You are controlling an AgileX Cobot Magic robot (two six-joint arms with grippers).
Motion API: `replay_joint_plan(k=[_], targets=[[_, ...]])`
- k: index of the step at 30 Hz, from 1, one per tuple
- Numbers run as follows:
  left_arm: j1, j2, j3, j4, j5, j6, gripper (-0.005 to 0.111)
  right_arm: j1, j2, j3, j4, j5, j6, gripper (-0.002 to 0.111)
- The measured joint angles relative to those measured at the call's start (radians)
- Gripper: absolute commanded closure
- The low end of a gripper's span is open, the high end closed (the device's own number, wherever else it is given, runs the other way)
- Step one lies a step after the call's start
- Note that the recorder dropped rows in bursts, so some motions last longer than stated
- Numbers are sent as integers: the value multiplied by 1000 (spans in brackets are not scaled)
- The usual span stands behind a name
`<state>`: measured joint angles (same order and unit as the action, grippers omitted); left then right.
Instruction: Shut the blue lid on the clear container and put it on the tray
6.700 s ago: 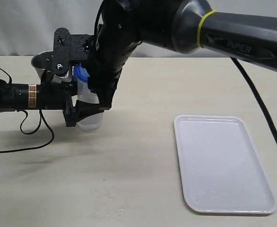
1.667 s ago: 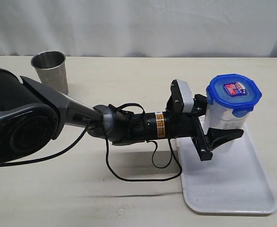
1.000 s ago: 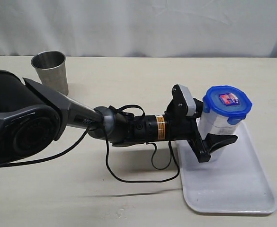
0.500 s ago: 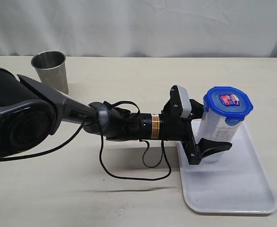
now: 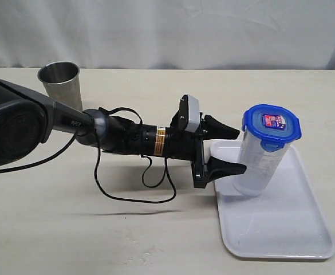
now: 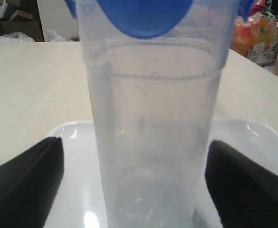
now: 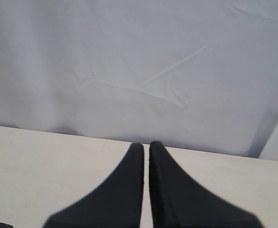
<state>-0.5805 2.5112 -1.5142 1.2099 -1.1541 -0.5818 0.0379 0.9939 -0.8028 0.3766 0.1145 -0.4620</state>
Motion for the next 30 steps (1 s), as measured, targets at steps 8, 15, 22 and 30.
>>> replay_joint_plan(k=[8,15,22,30], targets=[[70,-51,0,285,-43,-83,101,0,0,0,0,0,0,104],[152,-173,0,507,-38,-406,107,0,-17,9,0,0,0,104],[173,-346,36,536,232,-593,107,0,-128,48,13,-9,5,104],[174,-556,126,542,637,-773,107,0,-280,148,56,-87,11,104]])
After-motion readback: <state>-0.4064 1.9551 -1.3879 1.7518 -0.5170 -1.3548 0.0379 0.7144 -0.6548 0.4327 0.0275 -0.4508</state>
